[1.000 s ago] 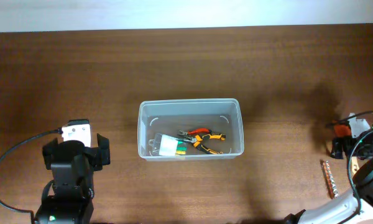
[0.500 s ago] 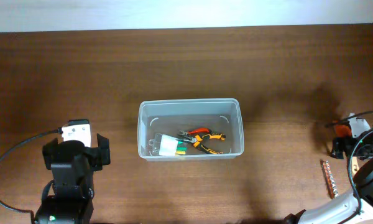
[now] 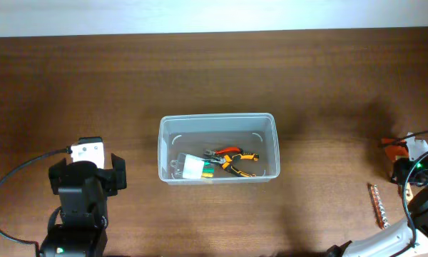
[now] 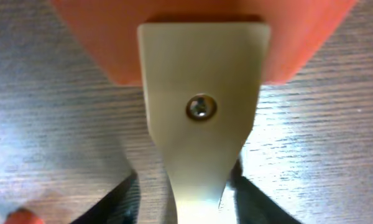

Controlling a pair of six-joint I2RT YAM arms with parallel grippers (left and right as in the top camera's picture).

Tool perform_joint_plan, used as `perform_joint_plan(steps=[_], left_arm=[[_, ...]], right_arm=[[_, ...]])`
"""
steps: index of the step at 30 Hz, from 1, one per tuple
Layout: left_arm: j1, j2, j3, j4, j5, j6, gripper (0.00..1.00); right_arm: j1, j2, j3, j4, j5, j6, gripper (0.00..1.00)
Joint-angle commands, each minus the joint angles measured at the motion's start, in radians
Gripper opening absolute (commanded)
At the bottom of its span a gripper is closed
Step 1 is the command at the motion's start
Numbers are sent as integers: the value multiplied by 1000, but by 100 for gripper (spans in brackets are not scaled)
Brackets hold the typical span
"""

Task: Pack container
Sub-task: 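Lower the right gripper and close it on the scraper's wooden handle, then lift the scraper and carry it left over the container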

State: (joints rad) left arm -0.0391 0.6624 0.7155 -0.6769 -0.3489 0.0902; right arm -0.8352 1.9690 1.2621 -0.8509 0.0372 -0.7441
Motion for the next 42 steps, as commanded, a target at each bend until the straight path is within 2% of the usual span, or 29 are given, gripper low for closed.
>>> perform_joint_plan(steps=[1, 6, 12, 16, 24, 27, 28, 33, 42], left_arm=[[-4, 0, 21, 2, -7, 16, 99], [-4, 0, 21, 2, -7, 16, 99], [-4, 0, 21, 2, -7, 16, 99], [-4, 0, 21, 2, -7, 16, 99], [-4, 0, 21, 2, -7, 16, 99], [-4, 0, 21, 2, -7, 16, 99], [-4, 0, 21, 2, -7, 16, 99], [-4, 0, 21, 2, -7, 16, 99], [-4, 0, 21, 2, -7, 16, 99]], right_arm=[[-5, 21, 11, 5, 0, 0, 44], [-5, 21, 11, 11, 0, 0, 29], [-4, 21, 11, 11, 0, 0, 29], [-2, 21, 12, 10, 0, 2, 21], [-2, 21, 33, -9, 0, 29, 18], [-2, 19, 62, -11, -2, 85, 8], [5, 19, 96, -30, -10, 98, 5], [61, 19, 206, -82, -34, 98, 5], [300, 19, 485, -208, -53, 98, 5]])
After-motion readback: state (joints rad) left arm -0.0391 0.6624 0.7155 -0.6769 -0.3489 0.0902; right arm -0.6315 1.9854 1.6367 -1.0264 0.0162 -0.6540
